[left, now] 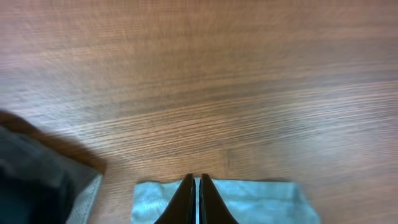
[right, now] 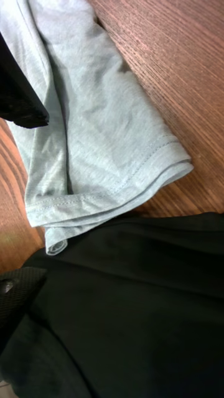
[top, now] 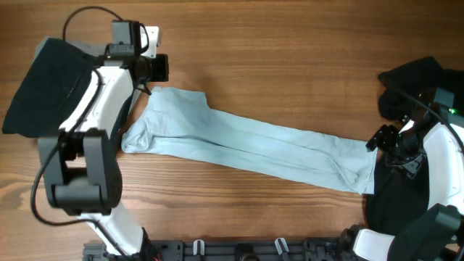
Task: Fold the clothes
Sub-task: 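Hold the stretched shirt with both grippers at its left and right ends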
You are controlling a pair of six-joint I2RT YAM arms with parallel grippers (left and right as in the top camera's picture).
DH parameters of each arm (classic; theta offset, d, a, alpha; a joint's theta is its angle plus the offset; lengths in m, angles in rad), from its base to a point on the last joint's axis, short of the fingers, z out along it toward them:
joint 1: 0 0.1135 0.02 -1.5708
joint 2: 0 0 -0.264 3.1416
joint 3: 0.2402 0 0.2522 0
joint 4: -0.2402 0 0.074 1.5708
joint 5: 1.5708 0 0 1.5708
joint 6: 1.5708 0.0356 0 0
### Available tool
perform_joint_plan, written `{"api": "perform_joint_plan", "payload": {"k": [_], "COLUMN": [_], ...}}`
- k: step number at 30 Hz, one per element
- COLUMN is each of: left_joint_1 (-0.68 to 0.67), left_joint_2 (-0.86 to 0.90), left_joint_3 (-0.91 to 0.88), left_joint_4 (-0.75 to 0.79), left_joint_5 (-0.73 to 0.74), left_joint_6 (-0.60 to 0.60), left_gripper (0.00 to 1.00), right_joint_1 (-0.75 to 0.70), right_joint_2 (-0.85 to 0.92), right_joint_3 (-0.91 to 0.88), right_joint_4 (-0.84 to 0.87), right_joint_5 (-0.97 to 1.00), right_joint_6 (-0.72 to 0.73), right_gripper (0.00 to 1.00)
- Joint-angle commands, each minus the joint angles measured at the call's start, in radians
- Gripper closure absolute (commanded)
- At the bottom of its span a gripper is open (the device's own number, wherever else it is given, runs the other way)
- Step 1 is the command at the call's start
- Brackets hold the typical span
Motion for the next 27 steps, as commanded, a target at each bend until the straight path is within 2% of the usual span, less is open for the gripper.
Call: {"api": "perform_joint_plan", "payload": {"k": [1,2,3,5,10,12,14,16,18,26,27], "left_joint_1": [0.0,0.0,0.001,0.002,0.002,0.002,0.002,0.002,0.002,0.002,0.002], "left_joint_2": [-0.021,-0.011,0.01,0.054,0.167,0.19,0.206,0.207,0.207,0.146,0.138], "left_joint_3": [0.016,0.016,0.014,0.014,0.014,0.014,0.014,0.014,0.014,0.014,0.014], "left_joint_4": [-0.045,-0.054,-0.056,-0.056,-0.059,-0.055,-0.051,-0.047,-0.03,0.018,0.012], "left_joint_5": [-0.054,-0.08,-0.093,-0.093,-0.089,-0.086,-0.085,-0.085,-0.084,-0.044,-0.044], "left_joint_6": [0.003,0.003,0.001,0.001,-0.019,-0.018,-0.019,-0.019,-0.026,-0.026,-0.026], "left_gripper": [0.82,0.59,0.48,0.44,0.44,0.47,0.56,0.73,0.96,0.96,0.89], "right_joint_1": [-0.004,-0.004,-0.004,-0.004,-0.004,-0.004,-0.004,-0.004,-0.004,-0.004,-0.004], "right_joint_2": [-0.015,-0.015,-0.015,-0.015,-0.015,-0.015,-0.015,-0.015,-0.015,-0.015,-0.015], "right_joint_3": [0.013,0.013,0.013,0.013,0.013,0.014,0.013,0.013,0.014,0.013,0.013], "right_joint_4": [-0.002,-0.002,-0.002,0.0,0.0,0.003,0.003,0.003,0.003,-0.008,-0.008], "right_joint_5": [-0.024,-0.024,-0.024,-0.024,-0.024,-0.024,-0.024,-0.024,-0.024,-0.024,-0.024], "right_joint_6": [-0.02,-0.02,-0.02,-0.02,-0.02,-0.02,-0.02,-0.02,-0.02,-0.02,-0.02], "right_gripper": [0.23,0.23,0.23,0.23,0.23,0.23,0.23,0.23,0.23,0.23,0.23]}}
